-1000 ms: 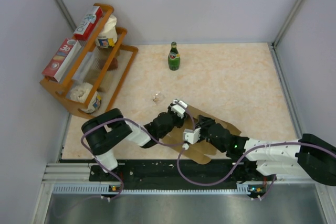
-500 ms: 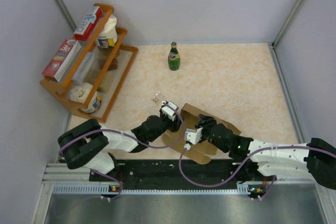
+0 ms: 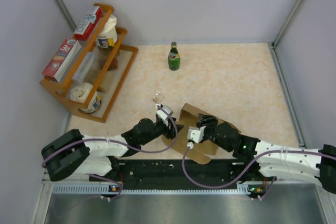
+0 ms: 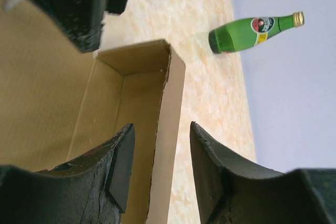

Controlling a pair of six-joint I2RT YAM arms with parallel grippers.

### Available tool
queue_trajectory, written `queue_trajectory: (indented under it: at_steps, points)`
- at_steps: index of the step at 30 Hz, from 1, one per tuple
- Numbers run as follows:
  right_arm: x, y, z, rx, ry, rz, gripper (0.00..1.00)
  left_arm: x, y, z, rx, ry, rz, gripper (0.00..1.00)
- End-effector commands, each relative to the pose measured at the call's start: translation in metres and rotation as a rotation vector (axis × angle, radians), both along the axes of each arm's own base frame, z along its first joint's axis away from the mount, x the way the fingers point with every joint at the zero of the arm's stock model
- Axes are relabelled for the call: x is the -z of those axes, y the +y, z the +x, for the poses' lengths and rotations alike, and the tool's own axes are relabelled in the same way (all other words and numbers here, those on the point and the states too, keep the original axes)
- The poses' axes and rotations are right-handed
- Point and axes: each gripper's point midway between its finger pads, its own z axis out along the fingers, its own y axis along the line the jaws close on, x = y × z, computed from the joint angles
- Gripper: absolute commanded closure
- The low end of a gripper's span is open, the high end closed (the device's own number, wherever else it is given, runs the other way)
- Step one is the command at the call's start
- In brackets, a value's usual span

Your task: Fold the paper box

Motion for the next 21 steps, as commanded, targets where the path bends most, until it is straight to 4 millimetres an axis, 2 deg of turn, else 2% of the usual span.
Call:
queue_trajectory:
  at_steps: [1, 4, 7, 9, 13, 15, 18, 19, 21]
  points:
    - [-0.054, 0.024, -0.013, -0.075, 0.050, 0.222, 0.54, -0.006, 0.001, -0.030, 0.107, 0.050, -0.071, 0.42]
    - [-0.079, 0.032, -0.026, -0.115, 0.130, 0.363, 0.54, -0.008, 0.011, -0.033, 0.082, 0.069, -0.093, 0.44]
    - [-0.116, 0.036, -0.028, -0.105, 0.168, 0.571, 0.56, -0.007, 0.023, -0.026, -0.003, 0.085, -0.095, 0.53]
    - [-0.131, 0.032, -0.019, -0.026, 0.211, 0.681, 0.65, -0.009, 0.028, -0.022, -0.035, 0.079, -0.099, 0.61]
    - [-0.139, 0.023, 0.011, 0.206, 0.324, 0.777, 0.89, -0.017, 0.032, -0.008, -0.107, 0.066, -0.115, 0.87]
    - [-0.138, 0.017, 0.027, 0.321, 0.395, 0.804, 0.92, -0.022, 0.035, 0.001, -0.135, 0.078, -0.137, 1.00]
    - [-0.139, 0.015, 0.043, 0.415, 0.560, 0.871, 1.00, -0.024, 0.042, 0.018, -0.165, 0.112, -0.190, 1.00]
    - [-0.140, 0.014, 0.046, 0.421, 0.599, 0.885, 1.00, -0.024, 0.041, 0.020, -0.152, 0.132, -0.210, 1.00]
    - [-0.130, 0.013, 0.053, 0.431, 0.665, 0.899, 1.00, -0.028, 0.034, 0.019, -0.091, 0.151, -0.245, 1.00]
